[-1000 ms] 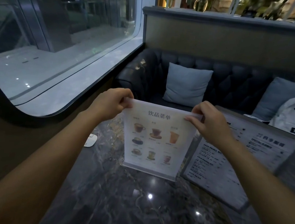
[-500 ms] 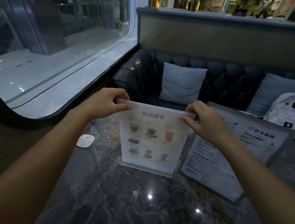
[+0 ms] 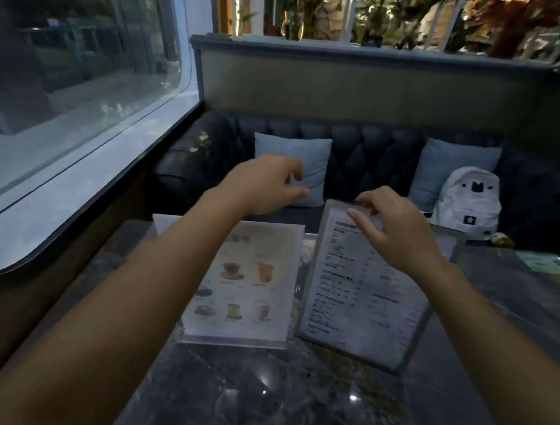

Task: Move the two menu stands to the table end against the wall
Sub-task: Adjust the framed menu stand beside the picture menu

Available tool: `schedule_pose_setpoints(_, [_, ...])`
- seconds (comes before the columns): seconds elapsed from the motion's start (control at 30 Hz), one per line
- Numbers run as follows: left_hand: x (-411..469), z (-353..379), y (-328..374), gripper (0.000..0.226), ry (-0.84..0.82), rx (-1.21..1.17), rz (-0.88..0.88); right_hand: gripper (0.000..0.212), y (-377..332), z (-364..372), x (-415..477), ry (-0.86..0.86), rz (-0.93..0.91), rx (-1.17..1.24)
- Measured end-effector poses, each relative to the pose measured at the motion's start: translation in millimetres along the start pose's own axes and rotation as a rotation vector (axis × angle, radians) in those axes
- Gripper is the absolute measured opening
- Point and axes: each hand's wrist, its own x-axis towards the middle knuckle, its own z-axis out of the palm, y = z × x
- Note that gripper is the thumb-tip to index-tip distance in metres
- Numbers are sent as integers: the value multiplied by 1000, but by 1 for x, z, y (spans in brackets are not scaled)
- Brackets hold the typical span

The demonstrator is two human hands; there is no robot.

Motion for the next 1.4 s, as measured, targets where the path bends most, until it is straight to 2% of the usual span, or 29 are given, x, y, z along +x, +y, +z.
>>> schedule_pose_setpoints(0.17, [41, 31, 34, 33, -151, 110, 37, 23, 36, -21, -21, 30, 110, -93])
schedule_pose_setpoints(0.4, [76, 67, 39, 34, -395, 285, -10, 30, 80, -32, -50, 40, 286, -242])
schedule_pose_setpoints(0.57, [79, 76, 36, 29, -338, 273, 22, 32, 97, -28, -64, 15, 436, -282])
schedule_pose_setpoints(0.77, [76, 79, 31, 19, -296, 184, 48, 21, 105, -26, -61, 73, 539, -112])
schedule_pose_setpoints(1.0, [74, 79, 34, 23, -228, 257, 63, 13, 114, -30, -55, 125, 607, 29])
schedule_pose_setpoints(1.4, [71, 60, 28, 14, -359, 192, 58, 11, 128, -28, -34, 56, 658, 193])
